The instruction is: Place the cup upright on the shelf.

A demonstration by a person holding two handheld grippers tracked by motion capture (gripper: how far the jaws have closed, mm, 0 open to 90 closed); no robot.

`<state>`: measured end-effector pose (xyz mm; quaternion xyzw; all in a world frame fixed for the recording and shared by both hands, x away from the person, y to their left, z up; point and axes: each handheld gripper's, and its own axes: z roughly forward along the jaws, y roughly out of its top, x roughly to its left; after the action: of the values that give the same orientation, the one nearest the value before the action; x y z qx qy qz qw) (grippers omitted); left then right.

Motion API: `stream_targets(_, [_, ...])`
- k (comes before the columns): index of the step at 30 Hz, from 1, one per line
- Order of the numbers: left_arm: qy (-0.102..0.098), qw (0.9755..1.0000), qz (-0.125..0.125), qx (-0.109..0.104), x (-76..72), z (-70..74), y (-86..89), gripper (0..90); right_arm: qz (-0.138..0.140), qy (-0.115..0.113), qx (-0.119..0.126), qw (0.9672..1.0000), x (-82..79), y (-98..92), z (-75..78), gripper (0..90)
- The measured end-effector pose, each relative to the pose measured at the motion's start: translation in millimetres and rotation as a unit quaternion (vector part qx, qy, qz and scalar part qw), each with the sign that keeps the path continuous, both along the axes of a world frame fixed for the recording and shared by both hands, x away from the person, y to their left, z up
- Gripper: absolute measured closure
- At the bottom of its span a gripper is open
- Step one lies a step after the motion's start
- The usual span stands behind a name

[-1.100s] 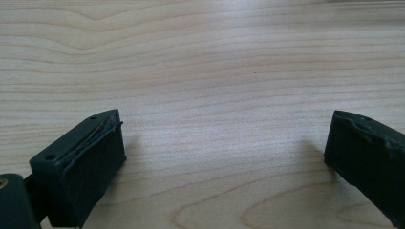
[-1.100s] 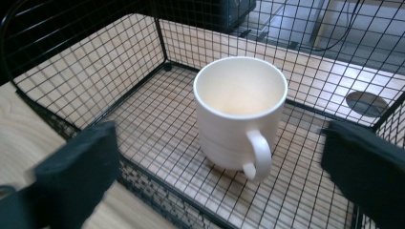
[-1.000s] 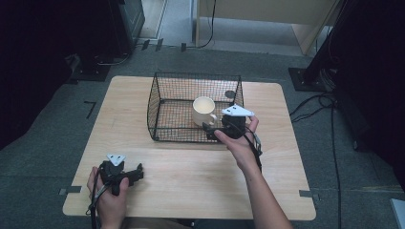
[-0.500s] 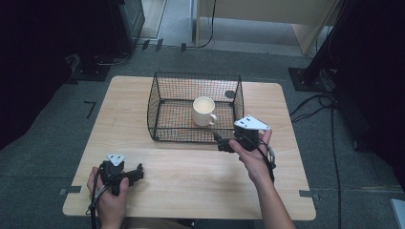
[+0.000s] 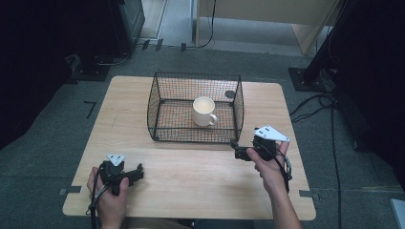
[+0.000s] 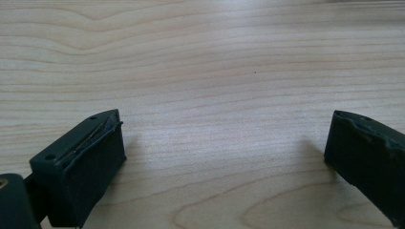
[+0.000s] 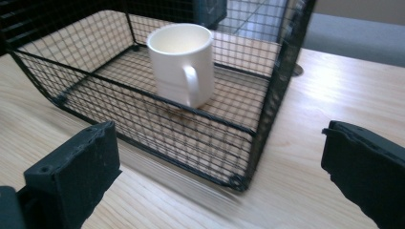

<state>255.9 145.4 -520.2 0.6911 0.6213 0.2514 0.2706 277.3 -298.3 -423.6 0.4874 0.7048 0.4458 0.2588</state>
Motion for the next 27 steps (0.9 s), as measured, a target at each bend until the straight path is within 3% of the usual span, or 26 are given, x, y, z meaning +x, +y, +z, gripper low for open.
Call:
stream_targets(16, [0.000, 1.0000, 0.000, 0.000, 0.0, 0.0, 0.0, 0.0, -0.043, 0.021, -0.001, 0.9988, -17.6, -39.1, -25.5, 0.0])
stream_targets(27, [0.000, 1.0000, 0.000, 0.000, 0.0, 0.0, 0.0, 0.0, -0.061, 0.034, -0.004, 0.9976, -25.6, -54.5, -39.8, 0.0])
